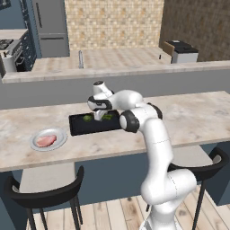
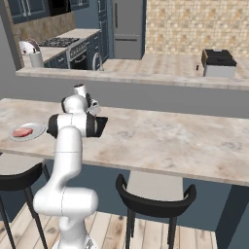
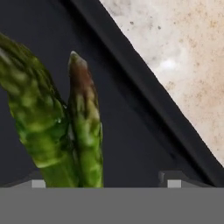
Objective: Create a steak meal by picking up the steak and asparagus from the tray and placing them on the plate. Leave the lime on the tray.
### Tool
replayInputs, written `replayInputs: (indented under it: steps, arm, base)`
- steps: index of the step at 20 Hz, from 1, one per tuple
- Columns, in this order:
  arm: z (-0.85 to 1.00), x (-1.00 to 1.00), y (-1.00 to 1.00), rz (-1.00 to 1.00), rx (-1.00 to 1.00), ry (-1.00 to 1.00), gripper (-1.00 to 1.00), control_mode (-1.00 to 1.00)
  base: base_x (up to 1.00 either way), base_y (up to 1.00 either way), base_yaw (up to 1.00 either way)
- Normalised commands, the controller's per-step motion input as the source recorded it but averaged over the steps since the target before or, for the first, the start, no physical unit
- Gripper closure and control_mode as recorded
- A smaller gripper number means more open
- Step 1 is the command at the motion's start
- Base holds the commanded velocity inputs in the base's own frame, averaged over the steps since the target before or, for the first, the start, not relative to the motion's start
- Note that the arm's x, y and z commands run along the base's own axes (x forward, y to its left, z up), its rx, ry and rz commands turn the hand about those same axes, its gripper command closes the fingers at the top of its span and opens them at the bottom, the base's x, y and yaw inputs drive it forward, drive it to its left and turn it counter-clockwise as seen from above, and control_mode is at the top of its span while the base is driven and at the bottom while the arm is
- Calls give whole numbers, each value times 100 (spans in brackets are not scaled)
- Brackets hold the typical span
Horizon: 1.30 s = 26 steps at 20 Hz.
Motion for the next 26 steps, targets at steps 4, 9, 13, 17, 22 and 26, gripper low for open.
replayInputs:
  steps: [4,9,13,17,22,26]
  arm:
    - [-35,10,-9,0,0,0,100,-100]
    - [-48,-12,0,0,0,0,100,-100]
    - [-30,-45,0,0,0,-9,100,-100]
    - [-1,-79,0,0,1,-27,100,-100]
    - [11,-85,4,-2,7,-23,100,-100]
    - [35,-81,3,-11,19,-13,100,-100]
  base:
    - [0,0,0]
    - [0,0,0]
    - [0,0,0]
    - [0,0,0]
    - [0,0,0]
    - [0,0,0]
